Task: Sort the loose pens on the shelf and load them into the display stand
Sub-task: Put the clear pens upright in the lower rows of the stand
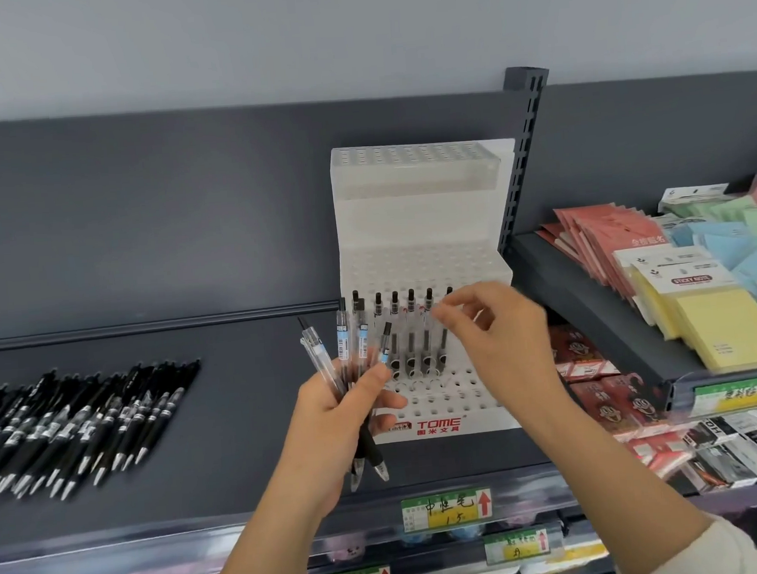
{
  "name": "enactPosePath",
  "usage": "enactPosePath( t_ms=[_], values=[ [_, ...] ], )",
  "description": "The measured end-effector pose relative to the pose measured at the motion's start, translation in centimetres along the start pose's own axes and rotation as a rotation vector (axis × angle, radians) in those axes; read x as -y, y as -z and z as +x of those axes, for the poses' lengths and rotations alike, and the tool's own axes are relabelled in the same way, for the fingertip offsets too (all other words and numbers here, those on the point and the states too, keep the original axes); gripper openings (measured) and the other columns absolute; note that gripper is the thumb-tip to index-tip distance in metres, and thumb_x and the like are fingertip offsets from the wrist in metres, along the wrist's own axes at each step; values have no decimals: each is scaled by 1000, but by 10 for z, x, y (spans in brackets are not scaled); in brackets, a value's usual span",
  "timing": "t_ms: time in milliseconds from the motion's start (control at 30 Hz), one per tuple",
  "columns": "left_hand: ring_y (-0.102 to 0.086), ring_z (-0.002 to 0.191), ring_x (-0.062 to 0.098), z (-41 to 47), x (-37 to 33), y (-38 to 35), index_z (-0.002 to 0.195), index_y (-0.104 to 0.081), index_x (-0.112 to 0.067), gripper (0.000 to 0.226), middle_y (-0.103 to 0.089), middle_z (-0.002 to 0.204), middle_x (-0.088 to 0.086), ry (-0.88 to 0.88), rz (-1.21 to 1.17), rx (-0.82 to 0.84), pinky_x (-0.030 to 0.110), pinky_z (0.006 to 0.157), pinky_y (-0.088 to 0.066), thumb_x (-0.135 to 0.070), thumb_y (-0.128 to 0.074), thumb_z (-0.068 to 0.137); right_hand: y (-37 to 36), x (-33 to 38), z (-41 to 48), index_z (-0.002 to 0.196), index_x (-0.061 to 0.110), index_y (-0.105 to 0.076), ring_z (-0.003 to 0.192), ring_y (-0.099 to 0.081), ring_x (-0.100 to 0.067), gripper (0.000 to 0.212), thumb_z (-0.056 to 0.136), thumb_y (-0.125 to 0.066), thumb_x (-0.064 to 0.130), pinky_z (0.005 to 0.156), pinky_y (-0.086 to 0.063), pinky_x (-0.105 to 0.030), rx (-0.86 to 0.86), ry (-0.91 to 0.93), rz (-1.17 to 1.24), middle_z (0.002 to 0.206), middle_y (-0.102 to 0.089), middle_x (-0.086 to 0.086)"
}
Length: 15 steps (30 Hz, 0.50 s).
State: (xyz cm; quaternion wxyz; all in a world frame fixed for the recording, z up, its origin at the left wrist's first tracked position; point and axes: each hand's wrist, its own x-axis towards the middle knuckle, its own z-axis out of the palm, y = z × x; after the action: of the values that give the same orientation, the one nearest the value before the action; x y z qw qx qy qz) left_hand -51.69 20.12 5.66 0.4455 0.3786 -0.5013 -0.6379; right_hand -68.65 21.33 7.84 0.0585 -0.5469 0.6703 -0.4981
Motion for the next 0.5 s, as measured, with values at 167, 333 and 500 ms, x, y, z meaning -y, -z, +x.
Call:
enactPosePath(
  t_ms=[167,333,500],
  values=[
    [-69,70,14,1,3,-4,101,-67,-12,16,-72,82,1,1,9,78,26,64,-59,-11,-55,91,-15,13,-16,82,35,-65,72,-56,1,21,90,-60,16,72,-47,-21,478,-86,320,77,-64,13],
    [-71,85,17,3,5,-4,104,-68,-13,20,-75,89,5,-11,50,95,30,74,-59,-16,-53,92,-12,9,-16,83,20,-65,88,-64,-18,12,86,-63,8,85,-52,-31,427,-238,527,91,-70,-7],
    [-70,92,14,4,8,-2,109,-65,-13,26,-74,93,2,-26,48,49,36,74,-60,-25,-50,91,14,9,8,87,9,-58,70,-66,-13,6,83,-61,12,67,-54,-22,147,-343,701,79,-70,-2]
  ],
)
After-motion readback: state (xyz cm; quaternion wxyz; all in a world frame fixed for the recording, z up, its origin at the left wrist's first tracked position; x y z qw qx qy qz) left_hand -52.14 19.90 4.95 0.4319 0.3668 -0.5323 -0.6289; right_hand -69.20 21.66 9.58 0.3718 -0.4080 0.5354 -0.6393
